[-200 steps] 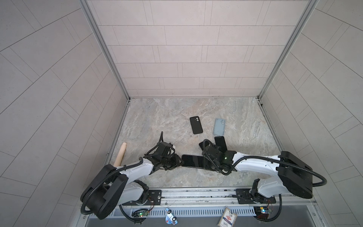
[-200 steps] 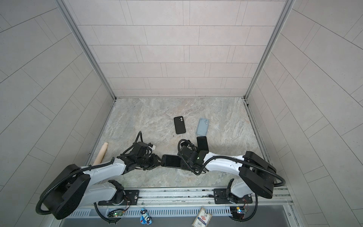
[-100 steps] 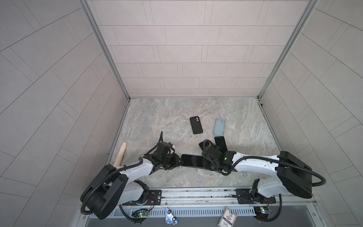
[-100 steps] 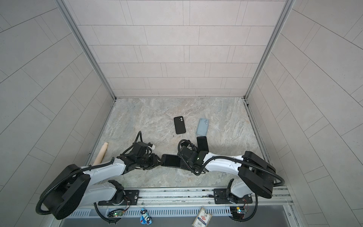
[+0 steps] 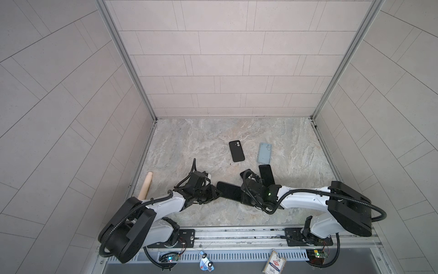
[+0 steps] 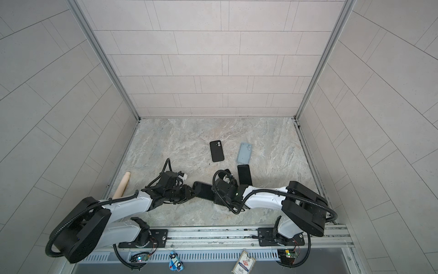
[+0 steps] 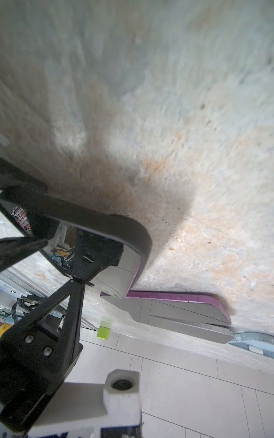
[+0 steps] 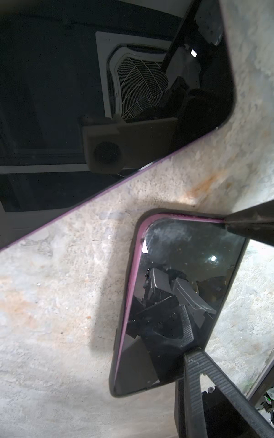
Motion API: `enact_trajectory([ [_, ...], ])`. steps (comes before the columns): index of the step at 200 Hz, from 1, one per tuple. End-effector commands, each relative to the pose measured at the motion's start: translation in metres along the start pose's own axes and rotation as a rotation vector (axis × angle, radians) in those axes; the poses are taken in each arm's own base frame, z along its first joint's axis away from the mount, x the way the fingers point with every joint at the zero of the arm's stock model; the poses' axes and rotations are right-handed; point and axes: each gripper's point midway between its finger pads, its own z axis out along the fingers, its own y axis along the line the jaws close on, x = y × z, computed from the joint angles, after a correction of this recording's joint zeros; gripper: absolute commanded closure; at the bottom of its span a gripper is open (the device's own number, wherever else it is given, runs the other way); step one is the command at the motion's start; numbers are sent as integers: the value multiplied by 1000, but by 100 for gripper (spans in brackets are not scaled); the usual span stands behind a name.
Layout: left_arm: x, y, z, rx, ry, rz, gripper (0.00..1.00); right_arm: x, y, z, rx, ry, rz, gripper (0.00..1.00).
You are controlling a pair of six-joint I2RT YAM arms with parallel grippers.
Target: Put the phone into the phone case
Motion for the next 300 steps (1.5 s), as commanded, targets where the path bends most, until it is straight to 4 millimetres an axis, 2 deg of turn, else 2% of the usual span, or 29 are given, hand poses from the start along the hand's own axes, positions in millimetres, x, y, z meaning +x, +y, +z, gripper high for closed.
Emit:
enact_trajectory([
  [1, 29, 36, 2, -120, 86, -61, 66, 20, -29, 5, 128, 72, -50, 94],
  [18, 27, 37, -3, -152, 84, -33, 66, 7, -25, -12, 145, 27, -85, 93],
  [29, 30, 47, -9, -215, 92, -16, 65, -2, -22, -24, 146, -1, -98, 92],
  [33, 23, 41, -11, -222, 73, 4, 65, -5, -22, -28, 144, -10, -98, 91],
  [49, 17, 47, -24, -313, 52, 38, 60, -16, -22, -42, 132, -43, -91, 91],
  [83, 2, 40, -41, -362, -11, 88, 54, -30, -27, -55, 86, -77, -50, 89],
  [133, -19, 17, -30, -294, -43, 105, 54, -40, -15, -49, 13, -64, -66, 89],
  [170, -32, 9, -21, -320, 10, 125, 56, -48, -10, -37, 3, -21, -75, 90],
  [206, -47, -2, -20, -305, -26, 132, 58, -53, -4, -35, -11, -15, -82, 90],
  [300, -38, 13, -3, -317, 34, 100, 65, -52, -2, -12, -13, 34, -91, 91],
])
